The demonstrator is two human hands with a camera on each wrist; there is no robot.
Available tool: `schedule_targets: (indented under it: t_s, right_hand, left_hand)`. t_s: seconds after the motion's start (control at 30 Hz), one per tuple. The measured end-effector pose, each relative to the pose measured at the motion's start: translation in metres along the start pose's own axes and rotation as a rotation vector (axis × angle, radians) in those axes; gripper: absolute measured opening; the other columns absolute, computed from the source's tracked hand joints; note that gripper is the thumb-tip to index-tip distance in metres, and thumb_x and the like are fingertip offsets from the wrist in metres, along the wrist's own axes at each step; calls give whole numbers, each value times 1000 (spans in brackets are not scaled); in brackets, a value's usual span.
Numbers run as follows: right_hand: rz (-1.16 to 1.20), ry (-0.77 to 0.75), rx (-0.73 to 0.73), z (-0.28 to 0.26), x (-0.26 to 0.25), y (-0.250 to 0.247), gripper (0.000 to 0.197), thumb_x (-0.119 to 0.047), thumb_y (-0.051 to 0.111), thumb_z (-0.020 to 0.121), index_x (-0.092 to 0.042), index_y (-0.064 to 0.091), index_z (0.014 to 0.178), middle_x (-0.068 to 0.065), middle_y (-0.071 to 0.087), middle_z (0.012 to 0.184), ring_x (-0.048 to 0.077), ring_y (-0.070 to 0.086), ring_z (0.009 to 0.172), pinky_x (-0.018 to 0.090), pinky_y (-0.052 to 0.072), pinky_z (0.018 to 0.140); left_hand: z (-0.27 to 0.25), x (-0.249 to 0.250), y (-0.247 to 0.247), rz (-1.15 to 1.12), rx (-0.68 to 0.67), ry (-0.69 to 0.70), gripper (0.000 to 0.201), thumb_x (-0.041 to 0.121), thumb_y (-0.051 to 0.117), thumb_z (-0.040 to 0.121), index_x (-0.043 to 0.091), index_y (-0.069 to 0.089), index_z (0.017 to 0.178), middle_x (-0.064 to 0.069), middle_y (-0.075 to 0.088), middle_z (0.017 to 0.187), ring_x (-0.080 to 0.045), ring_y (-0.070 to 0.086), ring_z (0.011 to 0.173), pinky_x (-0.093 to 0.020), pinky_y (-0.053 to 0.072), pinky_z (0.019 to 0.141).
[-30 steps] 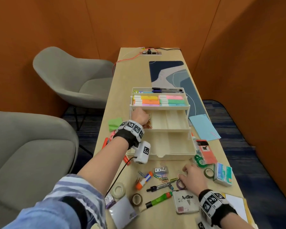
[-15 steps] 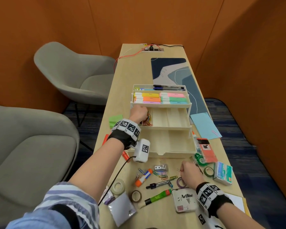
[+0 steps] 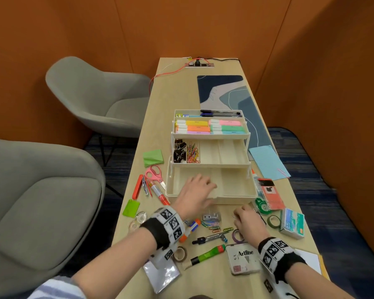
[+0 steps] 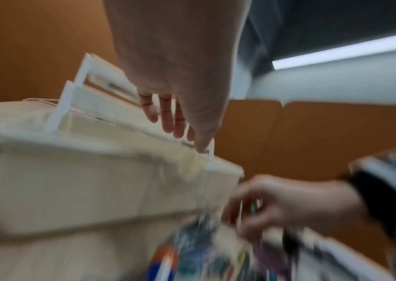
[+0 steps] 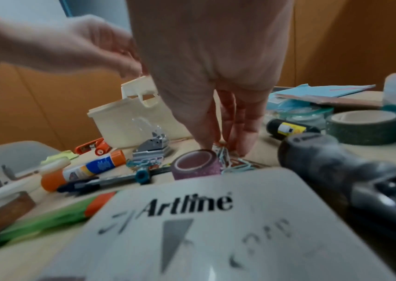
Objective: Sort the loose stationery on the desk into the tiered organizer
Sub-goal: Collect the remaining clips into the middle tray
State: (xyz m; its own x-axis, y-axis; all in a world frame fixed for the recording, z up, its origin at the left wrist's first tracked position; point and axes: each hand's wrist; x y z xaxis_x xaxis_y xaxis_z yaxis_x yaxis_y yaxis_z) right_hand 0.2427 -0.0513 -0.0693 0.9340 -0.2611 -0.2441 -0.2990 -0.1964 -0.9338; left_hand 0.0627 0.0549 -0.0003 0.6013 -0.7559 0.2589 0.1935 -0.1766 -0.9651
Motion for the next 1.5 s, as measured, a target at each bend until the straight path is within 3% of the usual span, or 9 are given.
schedule_targets:
  t_s: [0.27, 0.53, 0.7, 0.83, 1.0, 1.1, 1.2, 1.37, 1.5]
  right_hand:
    - [-167, -50, 2, 2, -8, -3, 14, -9, 47, 94, -10, 60, 99, 7, 55, 105, 24, 58, 90, 28, 37, 65]
    - [-230, -118, -40, 10, -13, -11, 21, 2, 45, 88, -6, 55, 106, 11, 53, 110, 28, 54, 98, 32, 41, 76]
    - [314, 88, 79, 10, -2, -24, 15, -6, 49, 90, -11, 63, 95, 5, 62, 93, 18, 59, 82, 24, 44, 69]
    - [891, 333, 9, 3, 11, -35, 19, 2, 45, 92, -8, 60, 92, 10, 61, 88, 21, 65, 71, 21, 53, 58]
    - [1216, 590, -32, 0, 24, -36, 14, -6, 49, 88, -5, 58, 77, 7, 53, 62, 16, 48, 51, 20, 36, 41]
    - [991, 529, -84, -9, 20, -32, 21, -20, 53, 91, -10, 59, 74, 1, 51, 60, 14, 45, 53, 22, 36, 47]
    - [540, 344, -47, -21, 14, -28, 12, -26, 60, 88, -14, 59, 84, 0, 60, 80, 17, 56, 77, 28, 43, 68]
    - [186, 307, -22, -26, 2, -27, 28, -42, 60, 86, -15, 55, 87, 4, 63, 89, 19, 54, 79, 26, 38, 63]
    - [64, 333, -137, -17, -12, -26, 34, -45, 57, 85, -12, 58, 95, 5, 63, 93, 23, 59, 85, 27, 44, 66]
  left_hand:
    - [5, 0, 24, 178, -94, 6, 19, 15, 53, 93, 17, 59, 110, -3, 53, 105, -21, 48, 98, -34, 36, 89]
    - [24, -6, 14, 232, -150, -10, 20, 15, 49, 96, 17, 63, 110, -5, 59, 104, -24, 54, 98, -36, 39, 85]
    - [17, 2, 11, 227, -72, 55, 29, -1, 56, 84, 12, 58, 110, -4, 53, 103, -20, 47, 92, -33, 39, 85]
    - [1, 19, 16, 106, -122, 198, 42, -12, 50, 79, 6, 49, 117, -10, 52, 111, -22, 49, 93, -31, 40, 81]
    - [15, 33, 30, 93, -301, -36, 23, -1, 48, 92, 0, 57, 113, -13, 59, 110, -25, 61, 92, -32, 51, 79]
    - [21, 40, 36, 94, -356, -129, 23, 11, 45, 98, 0, 60, 110, -15, 62, 108, -28, 63, 91, -37, 53, 80]
    - [15, 38, 42, 9, -324, -129, 38, 36, 55, 92, 6, 56, 114, -9, 53, 114, -27, 59, 94, -38, 52, 83]
    - [0, 27, 44, -28, -341, -77, 20, 22, 57, 92, 9, 56, 107, -9, 60, 107, -27, 59, 97, -36, 51, 83]
    - [-13, 15, 33, -142, -163, -140, 20, 21, 55, 94, 14, 58, 112, -2, 60, 109, -19, 58, 97, -23, 41, 76]
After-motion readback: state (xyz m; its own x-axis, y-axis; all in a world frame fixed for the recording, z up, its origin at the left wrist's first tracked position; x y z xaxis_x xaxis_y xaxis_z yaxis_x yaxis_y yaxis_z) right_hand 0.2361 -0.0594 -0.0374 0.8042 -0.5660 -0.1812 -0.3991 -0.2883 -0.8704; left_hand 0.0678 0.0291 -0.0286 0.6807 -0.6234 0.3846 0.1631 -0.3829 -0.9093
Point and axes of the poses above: each hand's wrist, its own z-axis towards the middle knuckle, its own y-axis out of the palm, x = y × z
